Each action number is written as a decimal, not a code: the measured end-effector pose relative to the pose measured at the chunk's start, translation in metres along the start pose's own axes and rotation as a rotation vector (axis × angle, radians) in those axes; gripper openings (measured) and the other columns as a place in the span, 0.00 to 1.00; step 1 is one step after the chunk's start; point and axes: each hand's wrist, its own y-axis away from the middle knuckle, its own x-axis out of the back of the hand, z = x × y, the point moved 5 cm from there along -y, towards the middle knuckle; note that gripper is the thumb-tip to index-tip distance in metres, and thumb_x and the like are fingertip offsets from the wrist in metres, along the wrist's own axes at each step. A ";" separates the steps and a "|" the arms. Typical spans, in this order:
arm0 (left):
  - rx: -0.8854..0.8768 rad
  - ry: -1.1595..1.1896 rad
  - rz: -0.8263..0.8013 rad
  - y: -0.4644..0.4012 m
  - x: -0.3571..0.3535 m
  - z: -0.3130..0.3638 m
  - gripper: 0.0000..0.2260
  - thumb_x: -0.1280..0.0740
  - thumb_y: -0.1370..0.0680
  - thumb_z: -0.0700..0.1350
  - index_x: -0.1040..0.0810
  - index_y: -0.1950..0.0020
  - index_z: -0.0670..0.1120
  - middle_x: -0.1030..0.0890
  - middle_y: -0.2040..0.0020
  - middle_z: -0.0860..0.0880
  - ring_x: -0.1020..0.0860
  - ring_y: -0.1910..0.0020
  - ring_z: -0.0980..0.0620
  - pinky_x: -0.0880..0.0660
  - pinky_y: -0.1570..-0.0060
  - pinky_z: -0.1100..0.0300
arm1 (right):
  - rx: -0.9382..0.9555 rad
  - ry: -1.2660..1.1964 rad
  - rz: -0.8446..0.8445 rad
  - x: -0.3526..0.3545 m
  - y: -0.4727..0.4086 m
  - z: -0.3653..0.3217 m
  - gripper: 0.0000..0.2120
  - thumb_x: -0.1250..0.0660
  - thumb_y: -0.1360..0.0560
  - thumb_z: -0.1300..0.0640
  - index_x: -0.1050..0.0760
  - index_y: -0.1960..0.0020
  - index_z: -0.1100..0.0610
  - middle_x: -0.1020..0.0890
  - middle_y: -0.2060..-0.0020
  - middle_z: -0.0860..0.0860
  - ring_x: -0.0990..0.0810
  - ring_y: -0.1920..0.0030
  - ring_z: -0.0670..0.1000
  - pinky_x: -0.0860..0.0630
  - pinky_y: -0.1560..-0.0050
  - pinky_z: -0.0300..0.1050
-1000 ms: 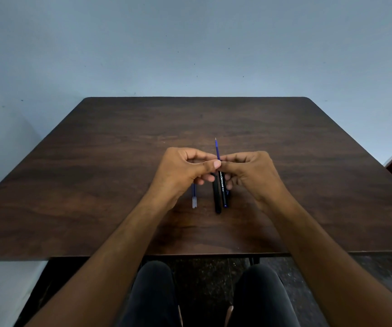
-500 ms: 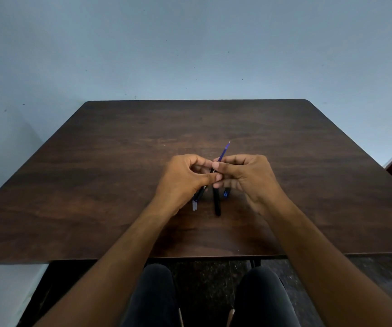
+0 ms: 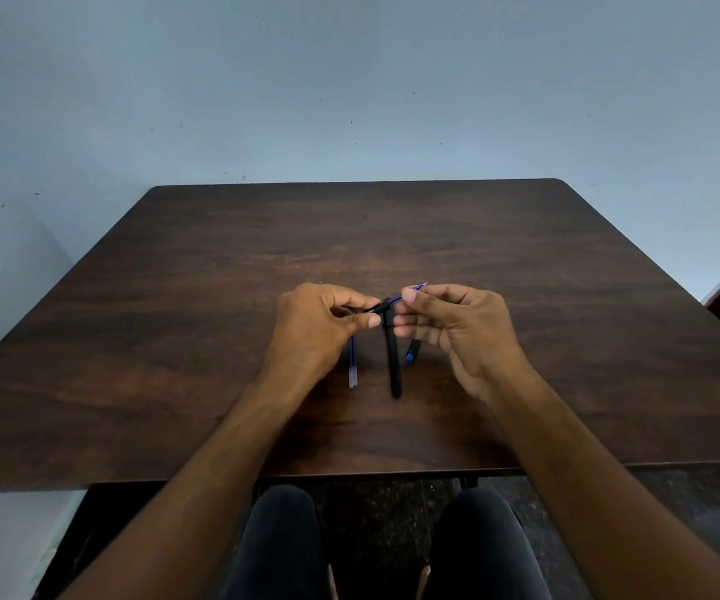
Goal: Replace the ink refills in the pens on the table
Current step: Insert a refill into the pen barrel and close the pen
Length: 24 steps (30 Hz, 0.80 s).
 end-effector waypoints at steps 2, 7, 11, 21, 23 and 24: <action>0.007 -0.002 0.000 0.000 -0.001 -0.001 0.10 0.22 0.31 0.42 0.14 0.52 0.53 0.18 0.60 0.63 0.20 0.57 0.68 0.26 0.56 0.77 | 0.010 -0.015 0.018 0.002 0.001 -0.003 0.06 0.26 0.25 0.64 0.16 0.53 0.68 0.13 0.58 0.65 0.13 0.60 0.60 0.16 0.59 0.47; 0.009 -0.023 -0.008 0.000 -0.003 -0.004 0.11 0.23 0.30 0.42 0.16 0.53 0.56 0.20 0.61 0.65 0.22 0.56 0.72 0.27 0.58 0.79 | 0.052 -0.075 0.120 0.018 0.001 -0.019 0.06 0.25 0.26 0.64 0.17 0.52 0.68 0.13 0.59 0.65 0.12 0.58 0.62 0.16 0.57 0.49; -0.016 -0.018 0.006 -0.002 -0.007 -0.004 0.11 0.22 0.31 0.43 0.16 0.53 0.57 0.19 0.61 0.65 0.21 0.57 0.72 0.30 0.58 0.81 | 0.125 -0.064 0.167 0.031 0.000 -0.038 0.04 0.25 0.26 0.65 0.17 0.56 0.66 0.14 0.62 0.64 0.13 0.62 0.60 0.16 0.59 0.48; -0.061 0.026 0.010 0.000 -0.020 0.004 0.10 0.23 0.29 0.44 0.15 0.50 0.55 0.18 0.58 0.65 0.20 0.54 0.70 0.29 0.53 0.80 | 0.131 0.149 0.270 0.059 -0.014 -0.063 0.05 0.27 0.26 0.66 0.17 0.61 0.65 0.17 0.73 0.56 0.18 0.73 0.52 0.20 0.69 0.44; -0.064 0.021 0.001 -0.001 -0.026 0.006 0.10 0.23 0.29 0.44 0.15 0.49 0.55 0.18 0.58 0.65 0.21 0.54 0.71 0.29 0.54 0.81 | 0.077 0.283 0.270 0.065 -0.014 -0.061 0.06 0.26 0.26 0.66 0.17 0.62 0.65 0.18 0.75 0.55 0.20 0.75 0.50 0.21 0.73 0.41; -0.063 0.020 -0.005 -0.002 -0.029 0.007 0.11 0.23 0.29 0.44 0.15 0.49 0.55 0.18 0.58 0.65 0.21 0.54 0.72 0.30 0.54 0.81 | 0.051 0.356 0.274 0.069 -0.014 -0.059 0.06 0.25 0.27 0.66 0.17 0.62 0.65 0.18 0.75 0.55 0.20 0.76 0.50 0.21 0.74 0.41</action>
